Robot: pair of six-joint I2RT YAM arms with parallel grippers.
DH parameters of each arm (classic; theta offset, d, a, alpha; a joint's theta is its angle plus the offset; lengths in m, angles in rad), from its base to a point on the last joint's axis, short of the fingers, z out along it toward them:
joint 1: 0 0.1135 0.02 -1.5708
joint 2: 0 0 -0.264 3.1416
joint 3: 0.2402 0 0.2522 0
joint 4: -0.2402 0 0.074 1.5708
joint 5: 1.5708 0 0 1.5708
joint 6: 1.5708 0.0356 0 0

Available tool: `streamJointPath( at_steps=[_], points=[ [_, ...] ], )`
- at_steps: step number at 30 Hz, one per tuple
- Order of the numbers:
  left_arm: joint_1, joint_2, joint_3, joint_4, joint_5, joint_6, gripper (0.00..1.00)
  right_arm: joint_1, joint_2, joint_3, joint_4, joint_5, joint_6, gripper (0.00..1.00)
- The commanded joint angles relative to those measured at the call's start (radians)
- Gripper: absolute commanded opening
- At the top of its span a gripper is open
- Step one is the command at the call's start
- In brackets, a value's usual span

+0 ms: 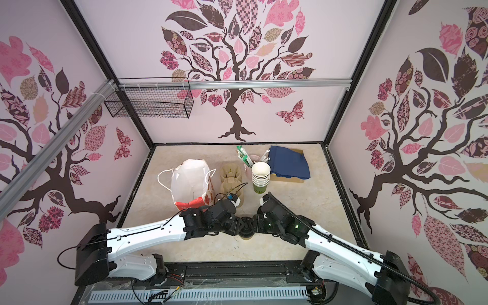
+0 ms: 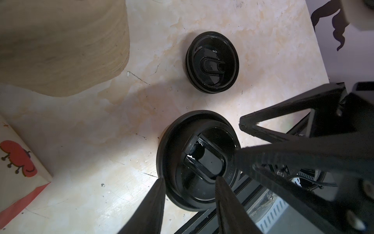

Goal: Pack a coffee takeout order
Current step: Close the lid on the coffee cup.

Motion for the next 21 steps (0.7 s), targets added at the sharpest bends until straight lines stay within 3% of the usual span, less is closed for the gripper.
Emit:
streamJointPath(
  at_steps=[1, 21],
  points=[
    [0.006, 0.024, 0.042, 0.026, -0.002, 0.010, 0.47, -0.004, -0.005, -0.011, -0.004, -0.012, 0.009, 0.56],
    [0.029, 0.089, 0.052, -0.014, 0.032, 0.021, 0.47, -0.004, -0.044, -0.063, -0.020, -0.028, 0.028, 0.64]
  ],
)
